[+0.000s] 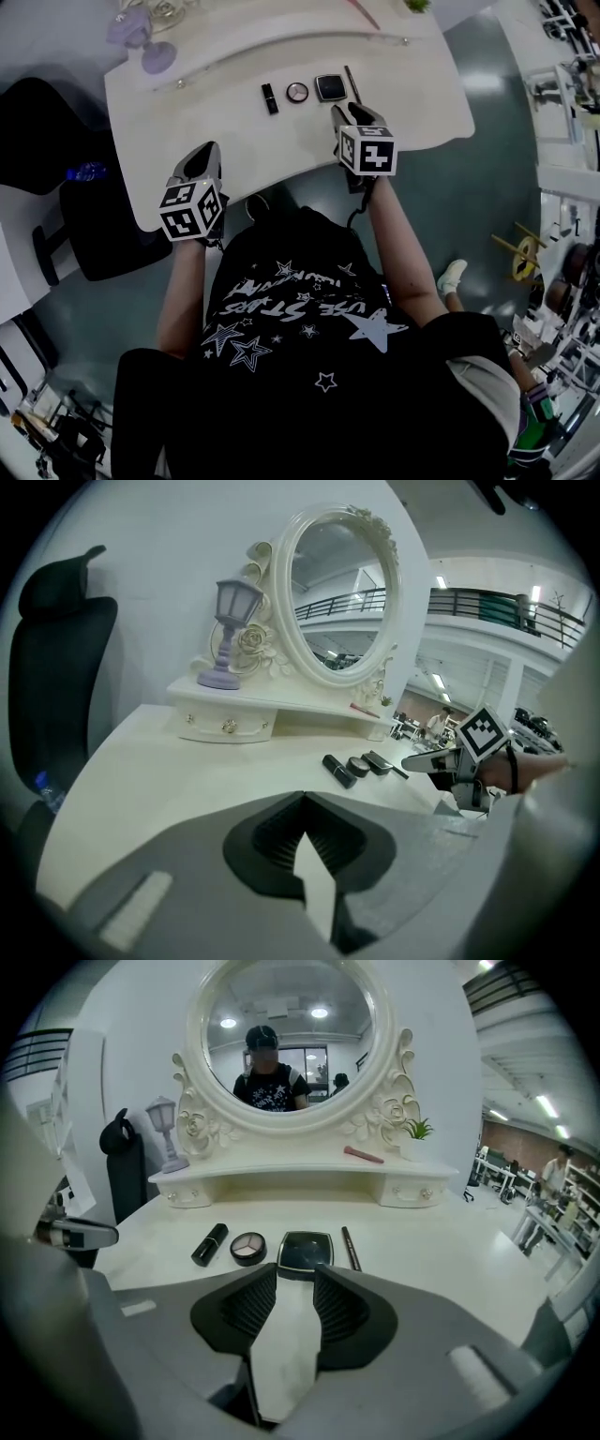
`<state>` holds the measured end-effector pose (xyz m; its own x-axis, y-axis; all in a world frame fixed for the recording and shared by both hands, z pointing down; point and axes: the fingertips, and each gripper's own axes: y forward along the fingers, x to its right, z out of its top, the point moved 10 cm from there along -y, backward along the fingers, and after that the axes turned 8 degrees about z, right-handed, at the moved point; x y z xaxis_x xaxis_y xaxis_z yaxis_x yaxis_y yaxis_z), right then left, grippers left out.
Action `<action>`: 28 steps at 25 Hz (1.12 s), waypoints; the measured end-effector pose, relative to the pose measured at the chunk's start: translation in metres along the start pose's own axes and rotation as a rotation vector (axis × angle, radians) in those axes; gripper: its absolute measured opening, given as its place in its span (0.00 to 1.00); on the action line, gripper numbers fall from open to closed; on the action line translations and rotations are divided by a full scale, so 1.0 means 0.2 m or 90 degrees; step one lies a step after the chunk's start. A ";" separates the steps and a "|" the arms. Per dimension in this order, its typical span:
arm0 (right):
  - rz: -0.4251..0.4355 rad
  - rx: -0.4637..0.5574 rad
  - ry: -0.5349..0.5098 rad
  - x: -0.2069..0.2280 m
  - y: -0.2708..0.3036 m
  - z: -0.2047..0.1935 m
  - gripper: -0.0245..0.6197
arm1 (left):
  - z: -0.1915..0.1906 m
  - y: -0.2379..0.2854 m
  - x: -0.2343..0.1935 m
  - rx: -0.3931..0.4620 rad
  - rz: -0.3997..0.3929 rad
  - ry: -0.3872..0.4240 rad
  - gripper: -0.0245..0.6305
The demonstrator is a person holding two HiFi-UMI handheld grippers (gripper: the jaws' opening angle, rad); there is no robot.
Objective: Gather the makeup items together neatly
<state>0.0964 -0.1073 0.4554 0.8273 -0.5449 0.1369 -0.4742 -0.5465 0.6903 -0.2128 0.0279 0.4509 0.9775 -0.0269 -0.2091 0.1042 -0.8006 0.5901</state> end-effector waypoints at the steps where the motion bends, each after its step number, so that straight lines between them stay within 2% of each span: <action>1: 0.010 0.010 -0.002 -0.01 -0.01 0.00 0.26 | 0.00 -0.01 0.01 0.003 0.002 -0.002 0.04; 6: 0.057 0.075 0.015 -0.04 -0.10 -0.04 0.08 | -0.03 -0.05 0.15 0.008 0.005 0.009 0.04; 10: 0.091 0.094 0.015 -0.03 -0.23 -0.13 0.08 | -0.10 -0.12 0.30 0.003 -0.002 0.010 0.04; 20: 0.083 0.083 -0.051 0.06 -0.55 -0.27 0.08 | -0.21 -0.34 0.61 0.037 0.002 0.014 0.04; 28: 0.106 0.084 -0.064 0.07 -0.72 -0.41 0.08 | -0.35 -0.51 0.75 0.051 0.018 0.005 0.04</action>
<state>0.2018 0.0163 0.4159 0.7035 -0.6912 0.1652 -0.6420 -0.5185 0.5648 -0.0628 0.1476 0.4147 0.9813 -0.0454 -0.1873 0.0623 -0.8450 0.5311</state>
